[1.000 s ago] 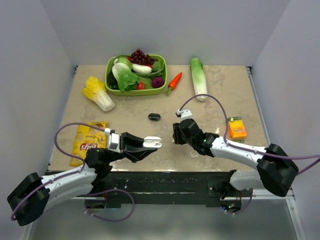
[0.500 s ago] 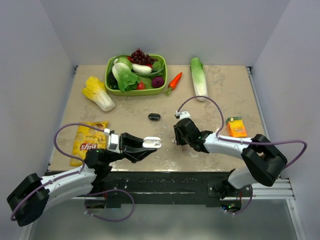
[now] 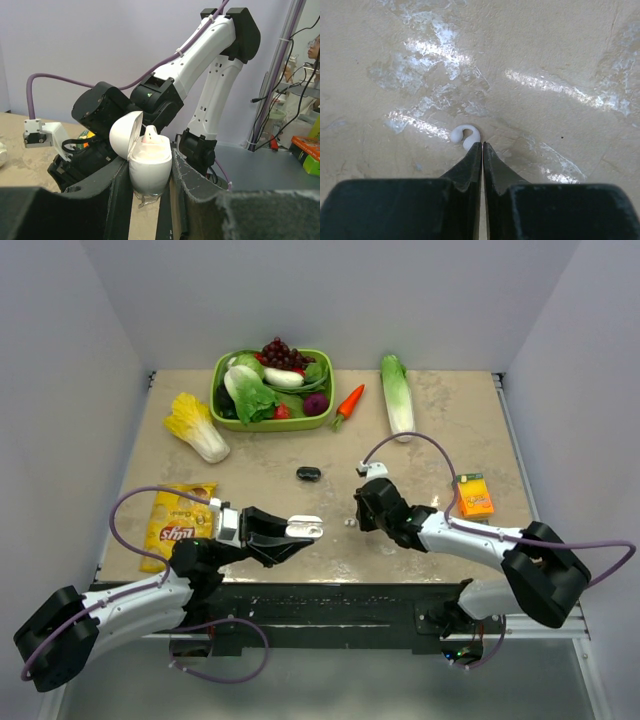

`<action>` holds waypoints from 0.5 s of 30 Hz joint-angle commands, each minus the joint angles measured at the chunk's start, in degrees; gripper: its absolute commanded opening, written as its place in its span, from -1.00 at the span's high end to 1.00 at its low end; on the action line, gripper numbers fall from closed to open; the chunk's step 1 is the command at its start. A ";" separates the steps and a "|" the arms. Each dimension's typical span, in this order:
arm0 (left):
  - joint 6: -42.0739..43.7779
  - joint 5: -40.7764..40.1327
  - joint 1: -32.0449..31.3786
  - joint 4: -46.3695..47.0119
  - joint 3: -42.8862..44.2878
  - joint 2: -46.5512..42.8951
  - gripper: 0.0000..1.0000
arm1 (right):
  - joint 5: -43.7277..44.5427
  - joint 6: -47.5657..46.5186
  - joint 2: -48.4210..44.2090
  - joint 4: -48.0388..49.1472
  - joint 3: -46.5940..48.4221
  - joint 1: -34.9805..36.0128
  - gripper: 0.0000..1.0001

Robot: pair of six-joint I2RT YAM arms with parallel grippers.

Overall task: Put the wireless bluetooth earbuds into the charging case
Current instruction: Pick up the earbud from the center of the board.

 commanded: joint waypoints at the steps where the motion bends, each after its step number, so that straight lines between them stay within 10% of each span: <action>1: 1.47 -0.76 -0.29 13.96 -0.09 -0.02 1.00 | -0.28 1.20 -1.51 0.29 -1.89 -0.19 1.00; 15: 1.12 -0.94 -0.64 15.54 -0.35 1.56 1.00 | -7.23 -0.56 1.91 5.04 -0.40 3.33 1.00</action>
